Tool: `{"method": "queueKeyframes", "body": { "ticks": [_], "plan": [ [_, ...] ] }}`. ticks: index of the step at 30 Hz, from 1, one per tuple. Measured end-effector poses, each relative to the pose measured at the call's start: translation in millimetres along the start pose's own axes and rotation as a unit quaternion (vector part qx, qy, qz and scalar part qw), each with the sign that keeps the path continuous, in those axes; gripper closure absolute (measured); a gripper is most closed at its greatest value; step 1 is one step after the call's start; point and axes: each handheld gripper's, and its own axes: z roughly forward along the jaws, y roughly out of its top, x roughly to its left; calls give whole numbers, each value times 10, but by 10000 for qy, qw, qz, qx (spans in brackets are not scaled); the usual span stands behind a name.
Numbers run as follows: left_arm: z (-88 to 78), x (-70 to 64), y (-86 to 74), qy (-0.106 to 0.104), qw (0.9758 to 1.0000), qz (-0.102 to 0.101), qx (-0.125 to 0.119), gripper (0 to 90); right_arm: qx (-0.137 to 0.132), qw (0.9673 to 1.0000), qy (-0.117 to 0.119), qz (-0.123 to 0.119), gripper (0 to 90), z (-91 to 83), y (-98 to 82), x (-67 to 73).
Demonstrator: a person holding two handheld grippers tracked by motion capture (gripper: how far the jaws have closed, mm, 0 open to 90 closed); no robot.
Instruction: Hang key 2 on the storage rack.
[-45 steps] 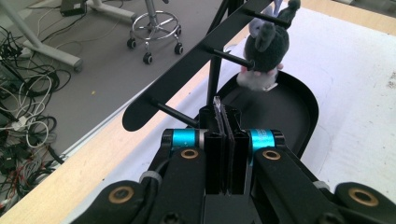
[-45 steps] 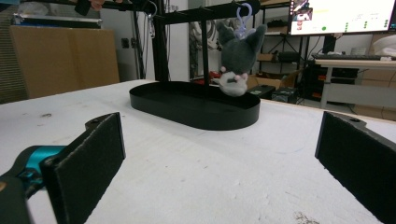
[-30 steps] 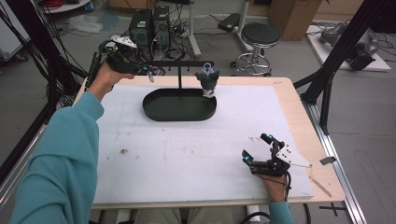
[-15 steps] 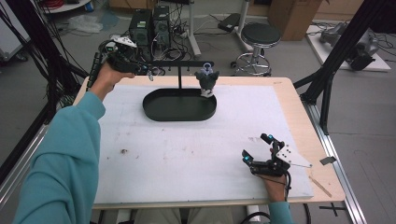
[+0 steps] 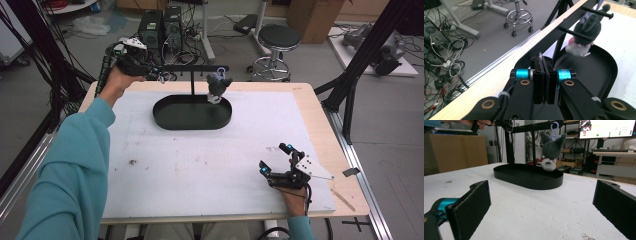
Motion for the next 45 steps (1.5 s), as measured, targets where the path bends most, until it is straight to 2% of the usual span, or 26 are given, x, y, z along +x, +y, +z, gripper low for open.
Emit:
{"method": "queueKeyframes", "body": {
  "ticks": [5,9,11,13,15,16,17,20,23,27,28,32,35,36,40,45],
  "plan": [
    [-4,5,7,139,9999,-49,-35,865,-3,10000,1,-6,8,0,0,0],
    [-47,19,14,238,9995,-92,-161,769,2,10000,-5,3,8,0,0,0],
    [-67,30,9,275,9993,-133,-213,657,7,10000,-5,0,8,0,0,1],
    [-91,48,-12,241,9987,-149,-434,532,10,10000,3,-17,8,0,1,-1],
    [-122,66,-38,228,9975,-244,-621,306,14,10000,-3,-27,8,-1,1,0],
    [-127,61,-49,445,9966,-286,-635,126,12,10000,2,-18,8,-1,1,1],
    [-149,63,-60,566,9957,-320,-664,24,14,10000,-2,-23,8,0,1,0],
    [-266,67,-128,579,9926,-397,-990,17,17,10000,-2,-24,8,1,1,-2],
    [-381,45,-213,646,9922,-271,-1032,17,19,10000,-6,-10,8,1,1,-2],
    [-554,-43,-348,615,9902,-108,-1249,17,23,10000,-3,-4,7,1,1,-3],
    [-597,-80,-392,580,9891,-101,-1348,17,23,10000,1,0,8,1,1,-1],
    [-791,-258,-583,428,9878,54,-1495,17,29,10000,11,-17,7,3,2,-3],
    [-935,-428,-752,246,9843,90,-1746,17,32,10000,12,-7,8,2,2,-3],
    [-983,-482,-810,136,9835,108,-1799,17,26,10000,2,-6,8,3,2,-2],
    [-1150,-690,-1064,-15,9807,206,-1943,17,24,10000,-8,-16,8,4,2,-1],
    [-1254,-888,-1449,-118,9767,128,-2138,17,26,10000,-22,-55,7,8,2,0]
  ]
}}
